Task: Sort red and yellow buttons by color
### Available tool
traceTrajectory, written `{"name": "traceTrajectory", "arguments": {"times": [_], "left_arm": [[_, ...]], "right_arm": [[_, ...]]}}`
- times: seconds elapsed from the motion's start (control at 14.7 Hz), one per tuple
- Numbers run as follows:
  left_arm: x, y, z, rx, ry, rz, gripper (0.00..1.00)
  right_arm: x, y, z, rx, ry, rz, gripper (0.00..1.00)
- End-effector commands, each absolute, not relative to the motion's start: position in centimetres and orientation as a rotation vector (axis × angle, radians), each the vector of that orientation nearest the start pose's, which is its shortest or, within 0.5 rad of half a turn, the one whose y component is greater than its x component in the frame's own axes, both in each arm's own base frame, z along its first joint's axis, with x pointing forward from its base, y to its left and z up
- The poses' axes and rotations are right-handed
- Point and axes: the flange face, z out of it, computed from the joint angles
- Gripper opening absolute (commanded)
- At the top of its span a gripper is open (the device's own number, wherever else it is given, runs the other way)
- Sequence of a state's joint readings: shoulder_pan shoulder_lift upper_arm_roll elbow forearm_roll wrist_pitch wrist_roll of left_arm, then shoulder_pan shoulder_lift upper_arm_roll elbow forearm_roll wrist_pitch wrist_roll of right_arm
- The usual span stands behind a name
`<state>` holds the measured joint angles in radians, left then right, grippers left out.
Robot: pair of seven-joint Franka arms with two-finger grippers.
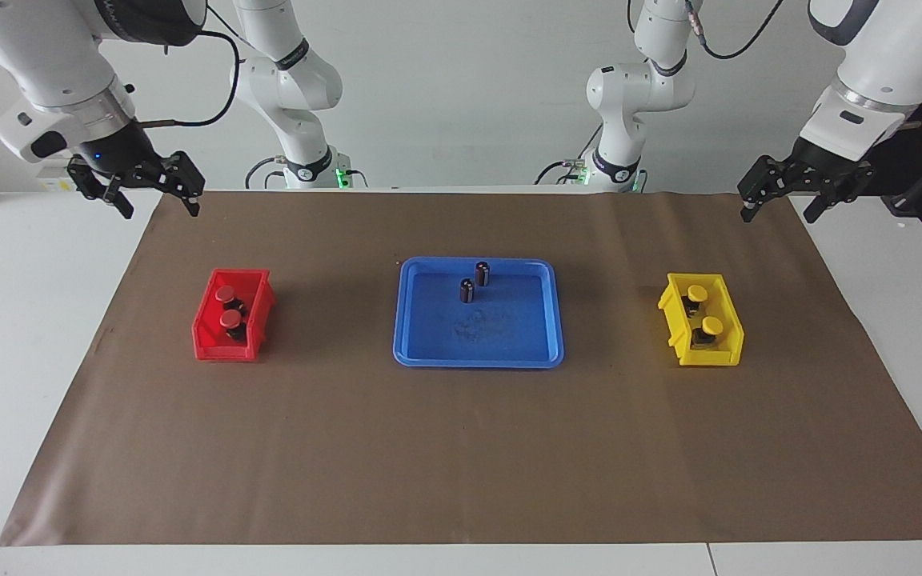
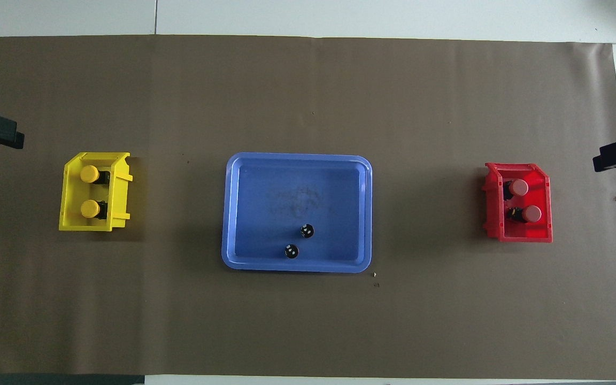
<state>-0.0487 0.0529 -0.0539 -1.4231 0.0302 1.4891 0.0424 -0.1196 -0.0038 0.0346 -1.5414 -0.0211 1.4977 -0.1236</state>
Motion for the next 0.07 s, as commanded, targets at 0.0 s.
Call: {"name": "traceTrajectory", "arguments": {"times": [0.0], "left_arm": [[55.68,-5.64,66.61,-3.075,0.252,-0.026,1.0]], "right_arm": [[54.6,-4.62,63.66,-3.157,-0.034,0.08,1.0]]}}
